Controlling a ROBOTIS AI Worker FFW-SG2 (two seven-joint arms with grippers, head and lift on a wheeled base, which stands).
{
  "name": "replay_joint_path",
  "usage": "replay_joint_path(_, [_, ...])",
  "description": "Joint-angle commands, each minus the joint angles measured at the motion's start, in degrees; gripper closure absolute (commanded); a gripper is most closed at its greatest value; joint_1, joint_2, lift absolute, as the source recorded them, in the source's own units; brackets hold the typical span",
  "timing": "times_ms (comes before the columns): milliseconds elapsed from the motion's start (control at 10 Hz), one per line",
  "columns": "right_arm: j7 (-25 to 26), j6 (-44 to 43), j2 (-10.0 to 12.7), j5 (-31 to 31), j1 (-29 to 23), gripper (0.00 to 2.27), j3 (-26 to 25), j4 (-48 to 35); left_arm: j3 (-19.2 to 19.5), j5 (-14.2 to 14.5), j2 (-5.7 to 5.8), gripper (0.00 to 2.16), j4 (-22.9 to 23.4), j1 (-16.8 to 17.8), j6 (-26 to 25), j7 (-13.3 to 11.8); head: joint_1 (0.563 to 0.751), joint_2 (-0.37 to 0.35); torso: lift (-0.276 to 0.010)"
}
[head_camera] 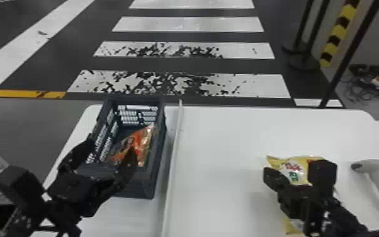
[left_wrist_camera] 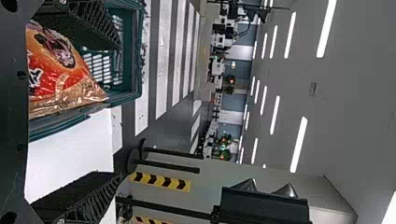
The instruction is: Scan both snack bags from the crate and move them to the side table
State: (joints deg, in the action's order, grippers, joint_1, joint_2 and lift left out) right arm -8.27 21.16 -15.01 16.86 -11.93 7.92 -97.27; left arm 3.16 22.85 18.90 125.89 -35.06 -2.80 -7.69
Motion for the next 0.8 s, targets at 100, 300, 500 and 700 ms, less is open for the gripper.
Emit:
replay_joint_path(100, [-0.08, -0.10, -0.28, 0.02, -0.03, 2.01, -0.10, 0.06, 0.00, 0.00, 0.00, 0.03, -0.03, 0.00, 0.03, -0.13, 0.695, 0.051, -0.095])
replay_joint_path(300, [-1.14, -0.98, -0.37, 1.78, -2.14, 1.94, -1.33, -2.84, 0.00, 0.00, 0.00, 0.03, -0.21, 0.00, -0.15, -0.22, 0.695, 0.048, -0.095])
replay_joint_path(500, [-1.40, 1.66, -0.90, 2.30, -6.62, 1.52, -2.65, -13.82, 0.00, 0.00, -0.09, 0.03, -0.38, 0.26, -0.15, -0.22, 0.695, 0.051, -0.095])
replay_joint_path(700, [-1.40, 10.97, -1.86, 2.66, -9.17, 0.48, -5.64, -24.63, -0.35, 0.00, -0.09, 0.03, -0.38, 0.35, -0.15, -0.31, 0.695, 0.071, -0.095])
